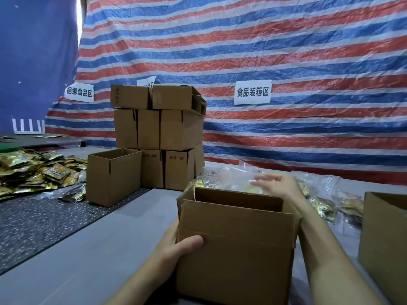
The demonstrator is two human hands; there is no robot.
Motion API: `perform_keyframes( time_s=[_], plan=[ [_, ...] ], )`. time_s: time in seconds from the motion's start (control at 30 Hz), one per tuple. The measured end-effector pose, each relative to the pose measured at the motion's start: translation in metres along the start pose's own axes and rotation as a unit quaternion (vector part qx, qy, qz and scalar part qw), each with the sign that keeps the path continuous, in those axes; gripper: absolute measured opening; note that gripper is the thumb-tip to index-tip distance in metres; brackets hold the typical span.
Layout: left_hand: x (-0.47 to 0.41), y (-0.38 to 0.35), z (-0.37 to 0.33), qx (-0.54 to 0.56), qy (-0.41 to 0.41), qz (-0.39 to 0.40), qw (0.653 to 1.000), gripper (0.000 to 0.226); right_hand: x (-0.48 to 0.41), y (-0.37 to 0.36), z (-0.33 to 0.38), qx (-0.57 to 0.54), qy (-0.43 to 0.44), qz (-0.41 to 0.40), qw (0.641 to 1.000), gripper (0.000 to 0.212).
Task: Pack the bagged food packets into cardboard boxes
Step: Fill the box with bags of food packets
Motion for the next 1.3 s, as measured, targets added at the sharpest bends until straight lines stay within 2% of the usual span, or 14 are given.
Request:
perform_keyframes(
  time_s=[0.03,0.13,0.27,0.33,0.43,0.5,0.63,0.77,0.9,1.07,1.23,1.3],
  plan=[
    [0.000,0.001,0.000,-0.001,-0.003,-0.013,1.000,0.091,0.002,0.003,0.008,-0.008,0.021,-0.026,0.999,0.014],
    [0.000,0.000,0.000,0.006,-0.014,-0.025,1.000,0.076,0.004,0.009,0.023,-0.062,0.053,-0.066,0.994,0.027],
    [0.003,-0.002,-0.004,0.000,-0.001,-0.036,0.999,0.083,0.007,0.016,0.038,-0.143,0.070,-0.114,0.981,0.024],
    [0.003,-0.002,-0.004,-0.010,0.002,-0.038,0.999,0.090,0.012,0.025,0.051,-0.191,0.096,-0.151,0.965,0.023],
    [0.003,-0.002,-0.004,-0.023,0.004,-0.041,0.999,0.092,0.020,0.036,0.075,-0.318,0.145,-0.171,0.921,0.024],
    [0.003,-0.002,-0.003,-0.025,0.007,-0.036,0.999,0.085,0.025,0.040,0.093,-0.387,0.181,-0.164,0.889,0.028],
    [0.003,-0.004,-0.004,-0.021,-0.002,-0.028,0.999,0.047,0.034,0.041,0.118,-0.454,0.213,-0.155,0.851,0.030],
    [0.004,-0.005,-0.004,-0.018,0.001,-0.030,0.999,0.047,0.039,0.037,0.130,-0.493,0.209,-0.125,0.835,0.032],
    [0.003,-0.005,-0.003,-0.013,0.009,-0.027,1.000,0.071,0.043,0.029,0.139,-0.536,0.221,-0.081,0.811,0.034],
    [0.004,-0.004,-0.002,-0.015,0.012,-0.029,0.999,0.070,0.046,0.013,0.143,-0.548,0.202,-0.018,0.812,0.031],
    [0.001,-0.001,0.002,-0.004,0.001,-0.043,0.999,0.071,0.047,0.000,0.140,-0.444,0.141,0.034,0.884,0.031],
    [0.001,-0.001,0.003,0.001,0.001,-0.039,0.999,0.071,0.047,0.001,0.139,-0.425,0.125,0.028,0.896,0.030]
  ],
)
Point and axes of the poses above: each hand's wrist, its own x-axis away from the middle knuckle, its own y-axis out of the back of the hand, z = x × y, the point moved 4 cm from there along -x, towards the middle knuckle, and after that the axes turned 10 degrees about y, right-handed, at the moved point
